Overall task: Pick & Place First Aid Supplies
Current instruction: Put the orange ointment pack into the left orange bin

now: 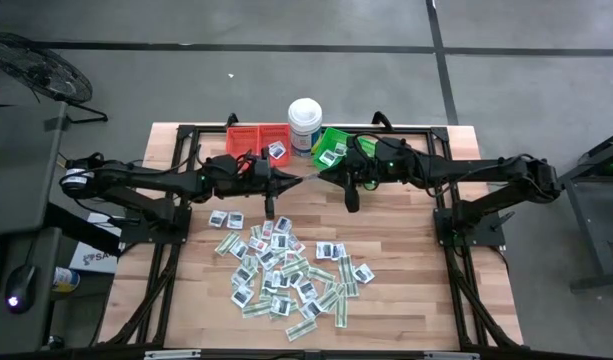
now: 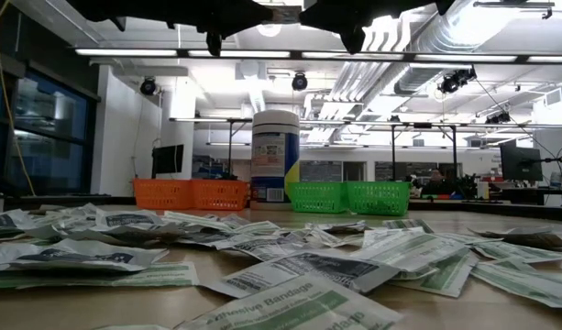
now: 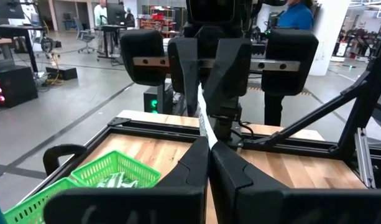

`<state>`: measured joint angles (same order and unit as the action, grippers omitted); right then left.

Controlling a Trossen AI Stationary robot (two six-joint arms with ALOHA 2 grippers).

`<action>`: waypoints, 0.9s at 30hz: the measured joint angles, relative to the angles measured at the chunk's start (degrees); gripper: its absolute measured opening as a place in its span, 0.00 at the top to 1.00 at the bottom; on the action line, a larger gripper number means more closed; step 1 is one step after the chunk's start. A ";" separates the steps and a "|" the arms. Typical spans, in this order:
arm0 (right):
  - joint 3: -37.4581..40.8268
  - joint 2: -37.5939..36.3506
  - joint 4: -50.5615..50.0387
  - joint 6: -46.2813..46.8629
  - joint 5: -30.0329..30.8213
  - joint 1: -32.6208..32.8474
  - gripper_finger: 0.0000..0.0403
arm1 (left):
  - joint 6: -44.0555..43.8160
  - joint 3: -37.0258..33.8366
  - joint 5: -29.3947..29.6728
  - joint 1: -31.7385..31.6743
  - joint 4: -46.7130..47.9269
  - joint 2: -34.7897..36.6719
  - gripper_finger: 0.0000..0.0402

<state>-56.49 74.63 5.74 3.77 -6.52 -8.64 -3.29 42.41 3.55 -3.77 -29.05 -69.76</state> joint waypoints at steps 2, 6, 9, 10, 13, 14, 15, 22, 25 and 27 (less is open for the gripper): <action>0.00 0.00 -0.02 1.47 -0.56 0.00 0.85 | 0.00 0.00 0.02 0.02 0.01 0.00 1.00; -0.02 -0.39 -0.71 3.04 -0.71 0.00 0.69 | 0.00 0.00 0.41 0.02 0.04 0.02 1.00; 0.02 -2.43 -4.24 3.08 4.09 -0.11 0.58 | 0.92 0.00 2.94 0.00 0.52 0.39 1.00; 0.02 -3.43 -5.94 3.10 6.41 -0.26 0.56 | 1.67 0.00 4.03 0.00 0.99 0.82 1.00; 0.02 -6.84 -11.40 3.58 12.42 -0.93 0.50 | 2.92 0.00 8.01 -0.96 3.81 3.04 1.00; 0.02 -8.06 -13.24 3.74 13.86 -1.24 0.50 | 2.89 0.00 9.64 -1.38 5.51 4.02 1.00; 0.02 -9.28 -14.95 3.86 14.90 -1.53 0.49 | 2.84 0.00 11.67 -1.84 7.68 5.04 1.00; 0.00 -16.48 -23.91 5.27 20.51 -2.38 0.49 | -1.67 -0.03 24.07 -8.06 29.34 11.56 1.00; 0.00 -18.14 -25.41 5.27 21.55 -2.36 0.49 | -7.08 0.04 24.24 -12.41 37.75 12.13 1.00; 0.00 -18.51 -25.86 5.27 22.03 -2.34 0.49 | -10.62 -0.02 23.76 -16.05 43.64 11.89 1.00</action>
<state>-56.49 56.12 -20.12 9.04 15.51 -10.98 -13.91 42.39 27.31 -19.82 14.59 -57.87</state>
